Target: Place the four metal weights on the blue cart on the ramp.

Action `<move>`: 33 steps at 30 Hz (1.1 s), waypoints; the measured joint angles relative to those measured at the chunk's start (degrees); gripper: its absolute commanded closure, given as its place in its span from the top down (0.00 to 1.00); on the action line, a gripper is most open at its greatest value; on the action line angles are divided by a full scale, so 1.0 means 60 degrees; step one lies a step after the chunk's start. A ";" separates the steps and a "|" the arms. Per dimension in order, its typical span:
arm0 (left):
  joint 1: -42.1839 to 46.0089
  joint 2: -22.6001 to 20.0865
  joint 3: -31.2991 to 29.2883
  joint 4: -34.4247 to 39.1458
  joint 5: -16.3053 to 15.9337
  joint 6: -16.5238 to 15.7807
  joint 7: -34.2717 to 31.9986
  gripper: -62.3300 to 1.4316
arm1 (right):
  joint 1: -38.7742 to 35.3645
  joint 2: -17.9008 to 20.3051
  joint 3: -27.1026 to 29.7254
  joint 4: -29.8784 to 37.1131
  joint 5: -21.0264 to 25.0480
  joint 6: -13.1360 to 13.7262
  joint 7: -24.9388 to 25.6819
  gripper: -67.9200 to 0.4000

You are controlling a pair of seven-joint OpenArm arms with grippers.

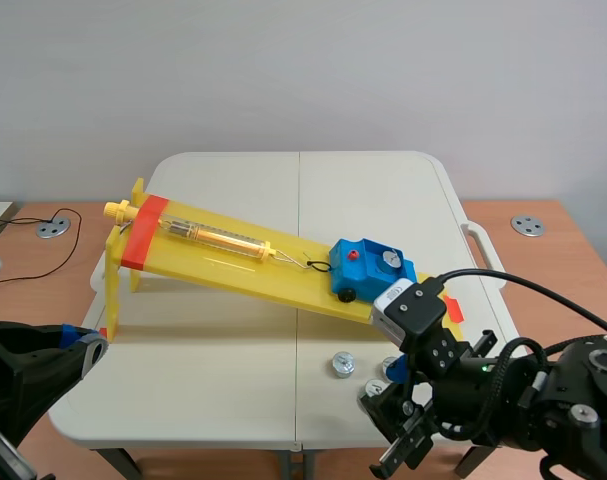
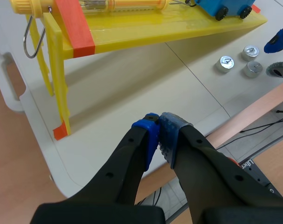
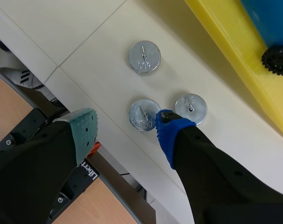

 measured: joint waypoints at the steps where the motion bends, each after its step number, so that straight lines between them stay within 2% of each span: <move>1: 0.0004 0.0000 0.0000 0.0000 0.0000 0.0000 0.0000 0.07 | 0.0018 -0.0033 -0.0011 -0.0076 -0.0015 -0.0040 0.0018 0.43; 9: 0.0000 0.0000 0.0000 0.0000 0.0000 0.0000 -0.0004 0.07 | 0.0255 -0.0328 -0.0135 -0.0550 -0.0423 -0.0470 0.0364 0.43; 18: 0.0000 0.0000 0.0000 0.0000 0.0000 0.0000 -0.0004 0.07 | 0.0495 -0.0539 -0.0433 -0.1235 -0.0423 -0.0641 0.0663 0.40; 25: 0.0000 0.0000 0.0000 0.0000 0.0000 0.0000 -0.0004 0.07 | 0.0546 -0.0539 -0.0535 -0.1264 -0.0433 -0.0747 0.0710 0.28; 33: 0.0000 0.0000 0.0000 0.0000 0.0000 0.0000 -0.0004 0.07 | 0.0546 -0.0535 -0.0535 -0.1264 -0.0430 -0.1235 0.0634 0.06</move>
